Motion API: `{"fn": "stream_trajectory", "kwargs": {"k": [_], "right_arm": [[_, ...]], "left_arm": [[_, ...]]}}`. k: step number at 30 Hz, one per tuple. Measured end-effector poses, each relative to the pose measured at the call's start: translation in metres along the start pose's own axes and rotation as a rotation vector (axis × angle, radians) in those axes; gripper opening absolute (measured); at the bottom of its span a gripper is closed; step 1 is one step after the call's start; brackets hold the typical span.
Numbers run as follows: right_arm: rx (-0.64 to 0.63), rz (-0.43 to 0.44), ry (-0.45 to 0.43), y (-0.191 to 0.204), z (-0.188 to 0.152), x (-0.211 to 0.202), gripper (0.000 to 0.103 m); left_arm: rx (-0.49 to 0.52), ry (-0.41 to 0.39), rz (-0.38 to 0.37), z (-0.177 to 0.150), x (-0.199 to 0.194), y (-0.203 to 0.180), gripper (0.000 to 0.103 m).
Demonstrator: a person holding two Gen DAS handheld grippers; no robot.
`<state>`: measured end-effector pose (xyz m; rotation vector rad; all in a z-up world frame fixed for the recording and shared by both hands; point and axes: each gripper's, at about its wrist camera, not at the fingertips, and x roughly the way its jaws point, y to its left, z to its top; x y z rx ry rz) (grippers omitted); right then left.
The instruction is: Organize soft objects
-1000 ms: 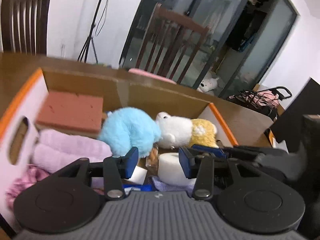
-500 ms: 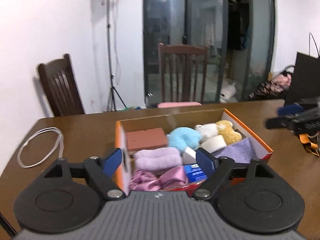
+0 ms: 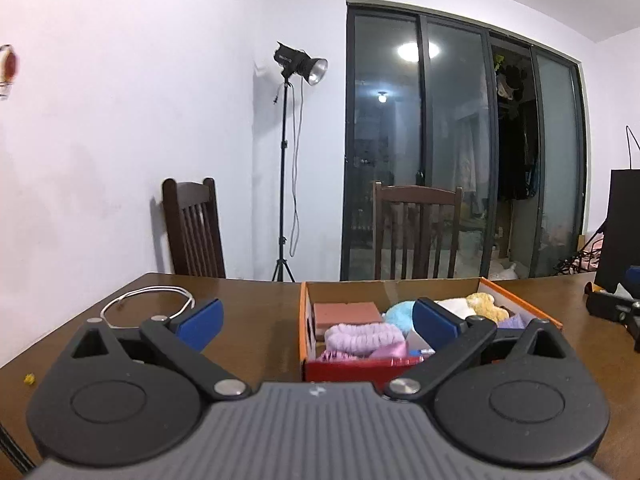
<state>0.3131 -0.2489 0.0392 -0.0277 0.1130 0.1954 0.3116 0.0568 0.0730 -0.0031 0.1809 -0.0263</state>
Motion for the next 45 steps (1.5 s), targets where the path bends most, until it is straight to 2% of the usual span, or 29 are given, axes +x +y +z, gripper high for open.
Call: {"fn": "stream_trajectory", "kwargs": {"k": [4, 8, 17, 21, 25, 28, 31, 33, 37, 40, 45], "right_arm": [[0.031, -0.017, 0.012, 0.007, -0.011, -0.016, 0.103], [0.052, -0.033, 0.008, 0.011, -0.013, -0.041, 0.103], [0.115, -0.011, 0.022, 0.011, -0.023, -0.094, 0.103], [0.13, 0.002, 0.063, 0.019, -0.04, -0.123, 0.103], [0.122, 0.024, 0.05, 0.035, -0.052, -0.163, 0.103], [0.166, 0.019, 0.063, 0.049, -0.067, -0.192, 0.103], [0.133, 0.075, 0.132, 0.065, -0.076, -0.211, 0.103], [0.09, 0.084, 0.127, 0.076, -0.077, -0.225, 0.103], [0.054, 0.07, 0.075, 0.091, -0.084, -0.25, 0.103], [0.06, 0.05, 0.056, 0.09, -0.085, -0.256, 0.103], [0.095, 0.041, 0.065, 0.082, -0.083, -0.256, 0.103]], "left_arm": [[-0.004, 0.0, -0.026, -0.013, -0.025, -0.004, 0.103], [0.039, -0.005, -0.037, -0.019, -0.047, -0.012, 0.103], [0.049, -0.001, -0.069, -0.018, -0.102, -0.025, 0.103], [0.034, -0.037, -0.088, -0.026, -0.141, -0.022, 0.103], [0.047, -0.068, -0.097, -0.044, -0.19, -0.017, 0.103], [0.05, -0.092, -0.113, -0.062, -0.227, -0.012, 0.103], [0.009, -0.055, -0.101, -0.077, -0.249, -0.008, 0.103], [0.031, -0.037, -0.119, -0.081, -0.256, -0.009, 0.103], [0.045, -0.068, -0.09, -0.078, -0.257, -0.01, 0.103], [0.026, -0.049, -0.108, -0.078, -0.254, -0.009, 0.103], [0.035, -0.046, -0.091, -0.083, -0.254, -0.013, 0.103]]}}
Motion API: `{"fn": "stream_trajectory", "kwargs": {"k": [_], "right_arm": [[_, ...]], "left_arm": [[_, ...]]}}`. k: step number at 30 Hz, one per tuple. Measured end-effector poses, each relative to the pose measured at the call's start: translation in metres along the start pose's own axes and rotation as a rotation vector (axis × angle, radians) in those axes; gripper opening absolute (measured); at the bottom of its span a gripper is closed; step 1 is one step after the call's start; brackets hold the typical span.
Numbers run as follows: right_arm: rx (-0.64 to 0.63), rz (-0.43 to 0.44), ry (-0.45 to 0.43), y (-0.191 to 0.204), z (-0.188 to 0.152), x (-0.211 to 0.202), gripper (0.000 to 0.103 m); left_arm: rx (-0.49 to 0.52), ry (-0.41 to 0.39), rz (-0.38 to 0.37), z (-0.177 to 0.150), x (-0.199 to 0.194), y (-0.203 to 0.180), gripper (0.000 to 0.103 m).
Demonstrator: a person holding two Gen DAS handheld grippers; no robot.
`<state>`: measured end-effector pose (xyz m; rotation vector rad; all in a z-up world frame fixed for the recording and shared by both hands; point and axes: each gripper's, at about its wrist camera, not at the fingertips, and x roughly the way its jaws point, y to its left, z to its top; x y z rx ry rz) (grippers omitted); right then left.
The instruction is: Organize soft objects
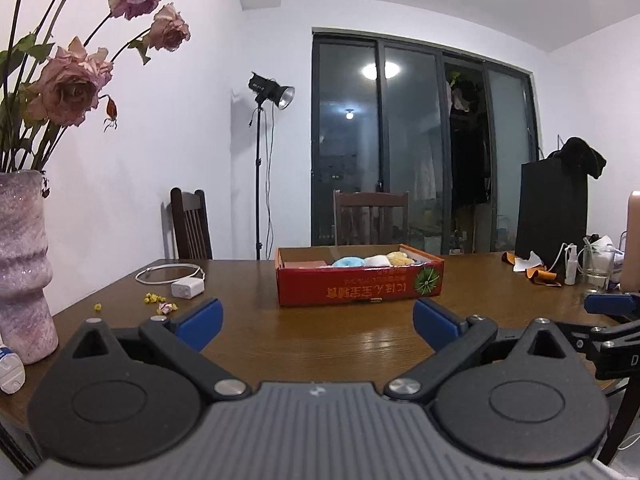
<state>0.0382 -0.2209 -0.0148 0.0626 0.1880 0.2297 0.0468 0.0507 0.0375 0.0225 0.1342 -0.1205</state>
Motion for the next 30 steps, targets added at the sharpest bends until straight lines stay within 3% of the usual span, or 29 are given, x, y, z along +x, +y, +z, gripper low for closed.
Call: {"fn": "stream_trajectory", "kwargs": {"k": [30], "right_arm": [[0.045, -0.026, 0.015, -0.0072, -0.0083, 0.0066, 0.103]], "left_arm": [[-0.001, 0.037, -0.013, -0.0088, 0.0061, -0.0008, 0.103]]}}
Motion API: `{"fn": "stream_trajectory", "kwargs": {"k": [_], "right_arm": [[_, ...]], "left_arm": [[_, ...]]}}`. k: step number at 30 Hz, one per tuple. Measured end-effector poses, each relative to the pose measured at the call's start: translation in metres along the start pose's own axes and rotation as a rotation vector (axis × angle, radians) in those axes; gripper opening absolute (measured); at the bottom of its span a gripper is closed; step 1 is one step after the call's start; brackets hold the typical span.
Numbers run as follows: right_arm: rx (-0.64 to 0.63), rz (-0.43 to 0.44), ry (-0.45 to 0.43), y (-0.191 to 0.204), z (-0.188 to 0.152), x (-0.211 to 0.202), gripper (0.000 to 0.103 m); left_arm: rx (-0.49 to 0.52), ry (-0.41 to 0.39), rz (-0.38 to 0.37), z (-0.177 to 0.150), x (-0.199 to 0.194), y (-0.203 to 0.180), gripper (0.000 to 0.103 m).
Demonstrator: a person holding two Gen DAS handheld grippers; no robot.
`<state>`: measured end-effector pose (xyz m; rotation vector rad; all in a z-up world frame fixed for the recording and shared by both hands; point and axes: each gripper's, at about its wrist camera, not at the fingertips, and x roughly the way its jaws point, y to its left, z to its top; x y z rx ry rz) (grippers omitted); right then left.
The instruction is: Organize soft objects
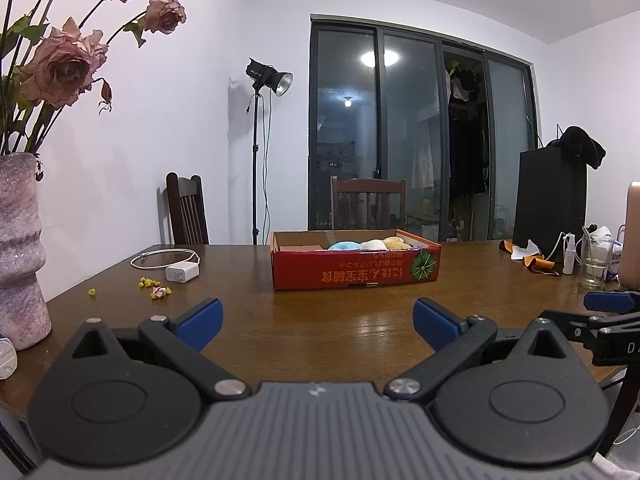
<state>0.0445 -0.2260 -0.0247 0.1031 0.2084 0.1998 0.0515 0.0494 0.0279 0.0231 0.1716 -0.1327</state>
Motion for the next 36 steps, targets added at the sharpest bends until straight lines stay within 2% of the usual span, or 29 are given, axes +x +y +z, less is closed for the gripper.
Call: {"fn": "stream_trajectory", "kwargs": {"k": [36], "right_arm": [[-0.023, 0.015, -0.002, 0.0028, -0.0018, 0.0013, 0.103]], "left_arm": [[-0.005, 0.011, -0.002, -0.0009, 0.0016, 0.003, 0.103]]}}
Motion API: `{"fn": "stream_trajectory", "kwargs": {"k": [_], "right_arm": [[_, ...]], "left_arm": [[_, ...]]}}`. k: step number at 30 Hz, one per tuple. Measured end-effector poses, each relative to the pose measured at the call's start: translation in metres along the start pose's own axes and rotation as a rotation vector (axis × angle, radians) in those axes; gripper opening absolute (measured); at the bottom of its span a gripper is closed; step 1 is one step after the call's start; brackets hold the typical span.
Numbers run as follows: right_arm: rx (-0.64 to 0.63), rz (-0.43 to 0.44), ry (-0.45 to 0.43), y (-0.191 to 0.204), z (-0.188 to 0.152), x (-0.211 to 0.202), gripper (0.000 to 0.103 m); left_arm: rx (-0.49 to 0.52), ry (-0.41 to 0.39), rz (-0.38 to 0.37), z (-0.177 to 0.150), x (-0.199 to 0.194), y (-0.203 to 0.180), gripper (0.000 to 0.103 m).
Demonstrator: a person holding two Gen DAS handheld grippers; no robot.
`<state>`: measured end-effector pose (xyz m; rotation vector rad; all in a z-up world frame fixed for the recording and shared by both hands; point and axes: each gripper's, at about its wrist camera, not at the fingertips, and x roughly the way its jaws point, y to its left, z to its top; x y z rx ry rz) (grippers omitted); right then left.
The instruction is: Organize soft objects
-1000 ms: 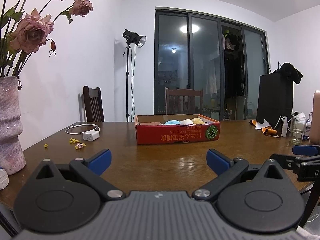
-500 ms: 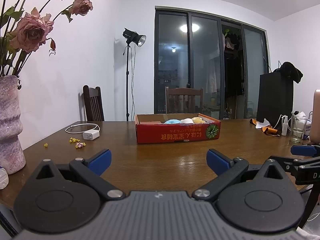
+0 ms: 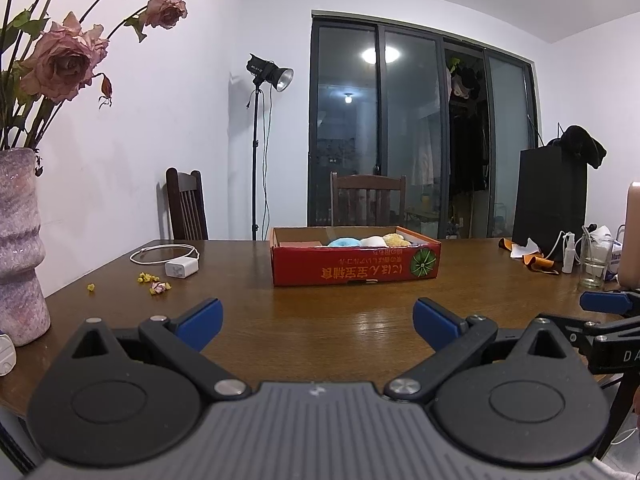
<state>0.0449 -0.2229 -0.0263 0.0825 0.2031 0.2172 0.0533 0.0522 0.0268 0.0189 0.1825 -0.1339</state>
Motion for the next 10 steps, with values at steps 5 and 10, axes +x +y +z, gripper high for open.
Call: {"fn": "stream_trajectory", "kwargs": {"k": [5, 10], "right_arm": [[-0.003, -0.001, 0.0, 0.0, -0.0014, -0.0006, 0.103], [-0.01, -0.001, -0.008, 0.0002, -0.0016, -0.0021, 0.103]], "left_arm": [[0.014, -0.021, 0.012, -0.0023, -0.0002, -0.0033, 0.103], [0.024, -0.072, 0.006, -0.0042, -0.0044, -0.0063, 0.103]]}}
